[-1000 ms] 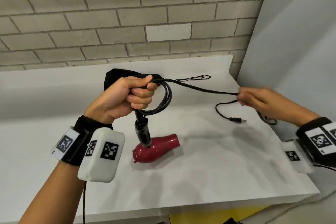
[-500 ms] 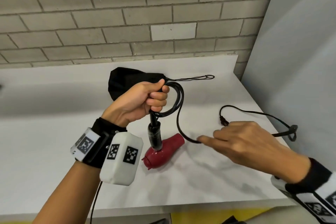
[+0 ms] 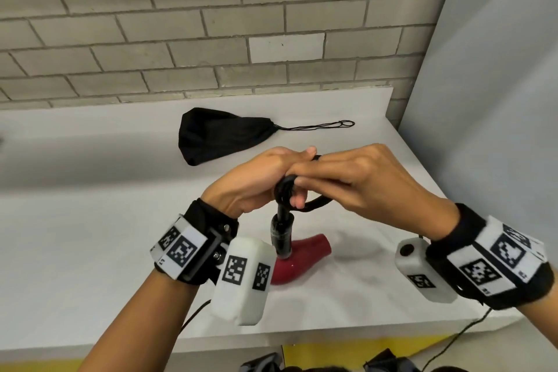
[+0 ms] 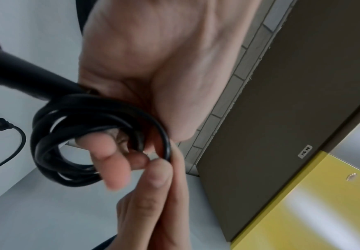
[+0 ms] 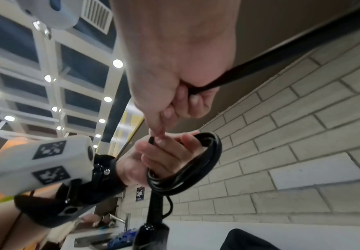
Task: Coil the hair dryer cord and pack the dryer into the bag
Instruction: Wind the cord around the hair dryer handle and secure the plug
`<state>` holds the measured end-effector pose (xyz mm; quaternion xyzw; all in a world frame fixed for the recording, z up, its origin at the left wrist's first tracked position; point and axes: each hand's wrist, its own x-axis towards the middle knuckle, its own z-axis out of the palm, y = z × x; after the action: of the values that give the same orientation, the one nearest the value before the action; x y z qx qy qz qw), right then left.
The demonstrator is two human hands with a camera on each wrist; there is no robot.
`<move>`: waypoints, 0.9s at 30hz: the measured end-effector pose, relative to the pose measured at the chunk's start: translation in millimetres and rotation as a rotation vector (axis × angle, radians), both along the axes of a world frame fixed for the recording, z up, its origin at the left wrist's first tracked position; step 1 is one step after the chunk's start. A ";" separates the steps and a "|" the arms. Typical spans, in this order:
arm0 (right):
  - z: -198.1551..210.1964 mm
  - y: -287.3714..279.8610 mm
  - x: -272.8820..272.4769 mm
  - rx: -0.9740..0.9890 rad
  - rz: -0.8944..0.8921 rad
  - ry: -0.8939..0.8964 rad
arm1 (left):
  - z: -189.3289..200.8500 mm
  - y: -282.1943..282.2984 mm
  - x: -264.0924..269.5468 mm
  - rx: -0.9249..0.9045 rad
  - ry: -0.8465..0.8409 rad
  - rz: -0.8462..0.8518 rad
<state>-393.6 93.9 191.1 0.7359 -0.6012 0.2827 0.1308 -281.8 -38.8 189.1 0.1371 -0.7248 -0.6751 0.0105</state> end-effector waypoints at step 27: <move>-34.1 91.6 -204.1 0.136 -0.757 0.345 | -1.3 -34.9 49.8 0.098 -0.075 -0.095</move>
<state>-597.7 185.5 156.9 0.5066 -0.8157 0.0468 0.2753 -232.0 -73.7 187.8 0.1280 -0.6965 -0.7039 -0.0553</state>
